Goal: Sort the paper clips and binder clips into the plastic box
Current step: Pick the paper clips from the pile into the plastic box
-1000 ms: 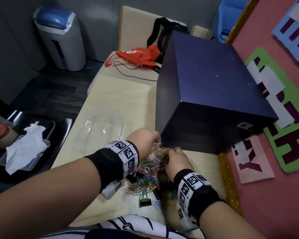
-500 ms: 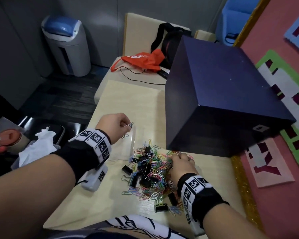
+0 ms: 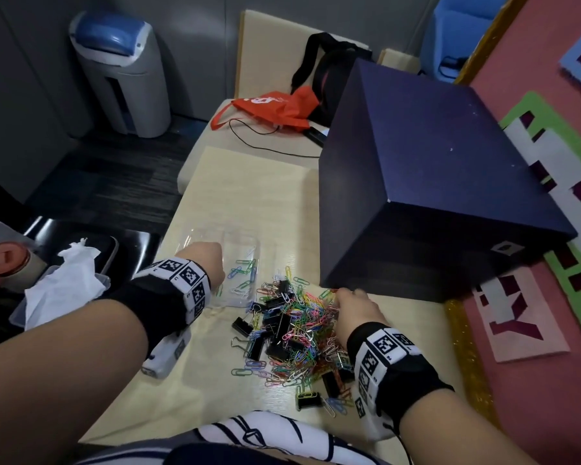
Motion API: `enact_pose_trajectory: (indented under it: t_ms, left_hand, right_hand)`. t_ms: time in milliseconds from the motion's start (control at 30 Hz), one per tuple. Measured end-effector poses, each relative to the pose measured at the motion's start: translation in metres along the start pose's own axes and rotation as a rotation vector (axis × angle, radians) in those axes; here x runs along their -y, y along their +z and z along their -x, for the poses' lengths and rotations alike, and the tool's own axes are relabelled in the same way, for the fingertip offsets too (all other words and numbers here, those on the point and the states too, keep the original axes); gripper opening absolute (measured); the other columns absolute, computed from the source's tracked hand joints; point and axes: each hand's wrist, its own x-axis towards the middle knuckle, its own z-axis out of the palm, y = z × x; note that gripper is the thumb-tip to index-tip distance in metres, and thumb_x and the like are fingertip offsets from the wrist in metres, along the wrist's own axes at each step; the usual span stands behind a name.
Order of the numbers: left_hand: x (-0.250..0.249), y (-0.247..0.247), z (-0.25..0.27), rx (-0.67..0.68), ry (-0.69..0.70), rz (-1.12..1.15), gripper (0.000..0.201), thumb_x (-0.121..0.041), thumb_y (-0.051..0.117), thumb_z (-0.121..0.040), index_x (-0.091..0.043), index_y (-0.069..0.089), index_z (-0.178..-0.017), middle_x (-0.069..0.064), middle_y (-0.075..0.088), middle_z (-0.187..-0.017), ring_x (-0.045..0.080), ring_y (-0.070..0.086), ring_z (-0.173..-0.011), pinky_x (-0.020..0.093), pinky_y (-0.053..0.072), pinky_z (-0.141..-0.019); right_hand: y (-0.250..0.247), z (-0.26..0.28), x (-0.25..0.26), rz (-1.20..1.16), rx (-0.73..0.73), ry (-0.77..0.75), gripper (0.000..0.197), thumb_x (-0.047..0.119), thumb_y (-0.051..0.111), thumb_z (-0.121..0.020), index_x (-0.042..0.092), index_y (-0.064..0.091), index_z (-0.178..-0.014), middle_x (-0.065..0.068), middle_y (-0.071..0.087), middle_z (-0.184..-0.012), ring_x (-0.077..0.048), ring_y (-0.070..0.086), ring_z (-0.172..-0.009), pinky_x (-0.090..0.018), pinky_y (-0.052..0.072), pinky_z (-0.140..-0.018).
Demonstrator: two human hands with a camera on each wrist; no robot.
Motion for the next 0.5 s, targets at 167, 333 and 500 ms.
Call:
enact_pose_trajectory:
  t_ms: [167, 333, 500]
  left_hand:
    - [-0.01, 0.003, -0.008, -0.048, 0.101, -0.002, 0.035, -0.008, 0.05, -0.091, -0.017, 0.054, -0.125, 0.007, 0.064, -0.113, 0.024, 0.06, -0.102, 0.029, 0.047, -0.077]
    - [-0.016, 0.0, -0.016, -0.118, 0.154, 0.128, 0.039, -0.009, 0.045, -0.091, -0.028, 0.055, -0.124, 0.004, 0.065, -0.113, 0.022, 0.061, -0.097, 0.029, 0.047, -0.072]
    - [-0.011, 0.0, -0.01, -0.21, 0.156, 0.162, 0.032, -0.01, 0.045, -0.089, -0.027, 0.06, -0.112, 0.0, 0.059, -0.116, 0.023, 0.058, -0.1, 0.038, 0.051, -0.085]
  right_hand:
    - [-0.015, 0.0, 0.004, 0.043, 0.062, 0.002, 0.045, -0.002, 0.05, -0.082, 0.015, 0.047, -0.123, -0.011, 0.045, -0.122, -0.032, 0.052, -0.113, -0.038, 0.046, -0.095]
    - [-0.032, -0.001, 0.01, 0.026, 0.082, -0.091, 0.028, 0.001, 0.051, -0.086, 0.016, 0.053, -0.11, -0.008, 0.047, -0.115, -0.024, 0.051, -0.095, -0.03, 0.044, -0.084]
    - [-0.042, -0.009, 0.038, -0.052, 0.023, -0.273, 0.016, 0.009, 0.056, -0.09, 0.024, 0.054, -0.095, -0.001, 0.055, -0.108, -0.017, 0.05, -0.087, -0.023, 0.037, -0.072]
